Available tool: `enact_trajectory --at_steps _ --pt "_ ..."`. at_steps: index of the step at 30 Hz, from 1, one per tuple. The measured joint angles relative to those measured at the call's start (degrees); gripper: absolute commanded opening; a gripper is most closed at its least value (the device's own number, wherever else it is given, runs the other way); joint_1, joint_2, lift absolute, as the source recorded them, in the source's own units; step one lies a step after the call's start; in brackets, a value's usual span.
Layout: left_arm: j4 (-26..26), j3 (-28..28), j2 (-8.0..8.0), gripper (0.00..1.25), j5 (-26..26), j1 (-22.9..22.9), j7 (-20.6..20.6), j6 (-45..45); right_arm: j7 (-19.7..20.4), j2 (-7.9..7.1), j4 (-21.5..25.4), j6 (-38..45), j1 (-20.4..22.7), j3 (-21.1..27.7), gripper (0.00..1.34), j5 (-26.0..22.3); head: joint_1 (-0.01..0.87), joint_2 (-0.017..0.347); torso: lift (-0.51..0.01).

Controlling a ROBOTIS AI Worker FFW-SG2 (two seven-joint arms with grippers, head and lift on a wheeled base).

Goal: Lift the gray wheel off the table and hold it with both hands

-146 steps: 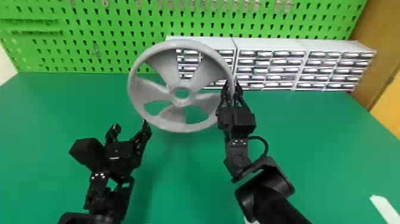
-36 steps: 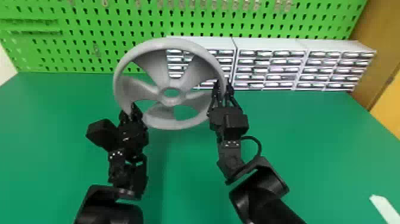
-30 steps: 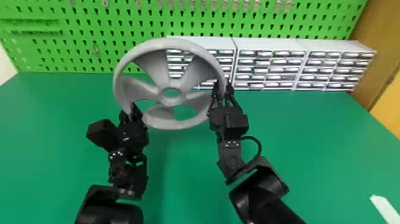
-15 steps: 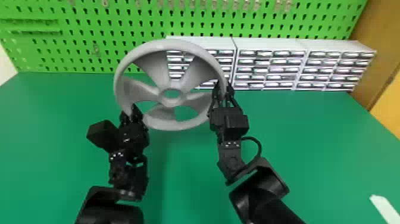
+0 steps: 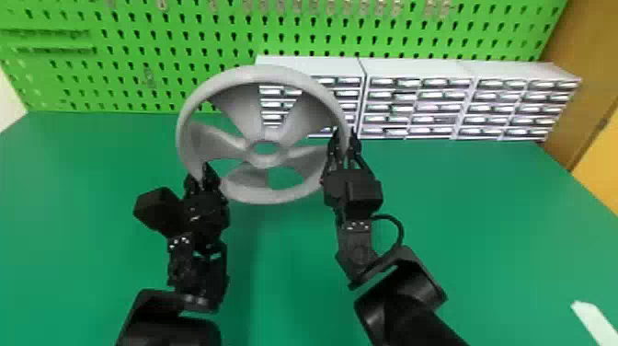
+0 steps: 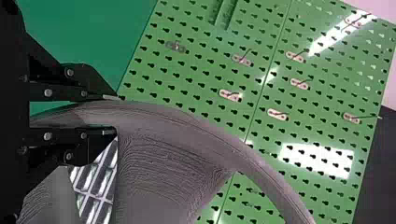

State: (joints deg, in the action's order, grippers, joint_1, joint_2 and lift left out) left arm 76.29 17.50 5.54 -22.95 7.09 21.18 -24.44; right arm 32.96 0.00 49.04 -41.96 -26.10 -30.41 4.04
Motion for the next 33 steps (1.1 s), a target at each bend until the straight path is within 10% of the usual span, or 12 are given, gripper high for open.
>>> enact_trajectory --at_steps 33 --pt "0.6 -0.4 0.10 0.26 -0.1 -0.1 -0.4 1.6 0.0 0.00 0.1 1.7 0.2 -0.5 0.03 -0.4 0.711 0.015 -0.098"
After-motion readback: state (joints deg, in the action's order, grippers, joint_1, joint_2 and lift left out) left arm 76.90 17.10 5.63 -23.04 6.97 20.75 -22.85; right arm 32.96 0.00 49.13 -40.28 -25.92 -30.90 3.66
